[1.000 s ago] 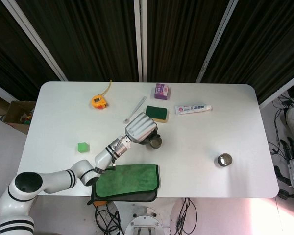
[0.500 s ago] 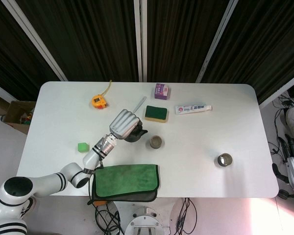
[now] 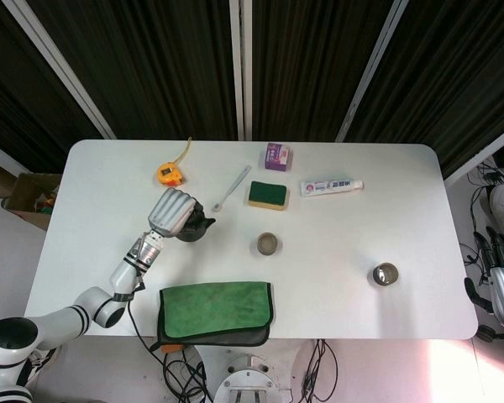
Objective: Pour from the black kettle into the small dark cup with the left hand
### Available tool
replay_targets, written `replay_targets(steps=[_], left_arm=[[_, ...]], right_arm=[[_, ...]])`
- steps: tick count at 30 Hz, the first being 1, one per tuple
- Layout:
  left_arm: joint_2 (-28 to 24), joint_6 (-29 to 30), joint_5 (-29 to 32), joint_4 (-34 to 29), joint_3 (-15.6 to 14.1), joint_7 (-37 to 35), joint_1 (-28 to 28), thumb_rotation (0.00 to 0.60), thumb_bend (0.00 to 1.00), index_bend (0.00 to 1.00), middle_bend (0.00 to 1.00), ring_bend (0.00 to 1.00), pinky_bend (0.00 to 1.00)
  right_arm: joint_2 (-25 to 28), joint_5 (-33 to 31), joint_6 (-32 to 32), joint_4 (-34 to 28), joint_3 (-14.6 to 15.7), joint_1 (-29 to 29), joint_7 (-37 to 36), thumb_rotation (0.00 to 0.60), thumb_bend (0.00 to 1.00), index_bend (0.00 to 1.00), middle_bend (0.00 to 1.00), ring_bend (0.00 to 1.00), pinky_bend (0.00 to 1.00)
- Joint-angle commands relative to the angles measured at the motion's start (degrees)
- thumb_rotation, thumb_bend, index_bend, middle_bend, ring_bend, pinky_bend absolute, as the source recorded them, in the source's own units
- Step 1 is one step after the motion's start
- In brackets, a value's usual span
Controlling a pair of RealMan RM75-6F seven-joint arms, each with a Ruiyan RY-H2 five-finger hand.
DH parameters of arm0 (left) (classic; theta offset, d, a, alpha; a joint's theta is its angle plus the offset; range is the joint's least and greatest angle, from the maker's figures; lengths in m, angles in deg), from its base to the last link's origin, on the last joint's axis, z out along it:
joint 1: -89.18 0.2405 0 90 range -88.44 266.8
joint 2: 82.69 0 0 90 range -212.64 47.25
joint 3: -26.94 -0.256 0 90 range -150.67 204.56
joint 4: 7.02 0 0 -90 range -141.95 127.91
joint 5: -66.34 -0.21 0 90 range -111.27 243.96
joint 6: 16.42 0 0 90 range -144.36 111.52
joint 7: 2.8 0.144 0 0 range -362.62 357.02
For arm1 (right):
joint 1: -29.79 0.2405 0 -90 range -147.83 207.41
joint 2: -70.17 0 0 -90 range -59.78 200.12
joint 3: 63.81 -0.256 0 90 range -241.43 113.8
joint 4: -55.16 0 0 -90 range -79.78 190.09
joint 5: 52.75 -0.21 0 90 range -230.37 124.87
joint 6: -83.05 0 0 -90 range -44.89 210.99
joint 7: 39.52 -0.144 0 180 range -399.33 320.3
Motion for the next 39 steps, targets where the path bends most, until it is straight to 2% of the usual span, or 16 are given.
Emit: replay_targets(steps=[1, 39], left_arm=[[0.2, 0.4, -0.1, 1.7, -0.5, -1.3, 1.0, 0.6, 0.26, 1.0, 1.0, 0.99, 0.85], [8.5, 2.5, -4.3, 18.4, -2.7, -15.2, 3.8, 0.6, 0.26, 1.0, 1.0, 0.98, 0.85]], right_arm=[[0.0, 0.0, 0.0, -0.1, 0.0, 0.0, 0.1, 0.6, 0.36, 0.0, 0.0, 0.0, 0.0], [-0.3, -0.3, -0.9, -0.2, 0.6, 0.3, 1.1, 0.6, 0.36, 0.0, 0.0, 0.0, 0.0]])
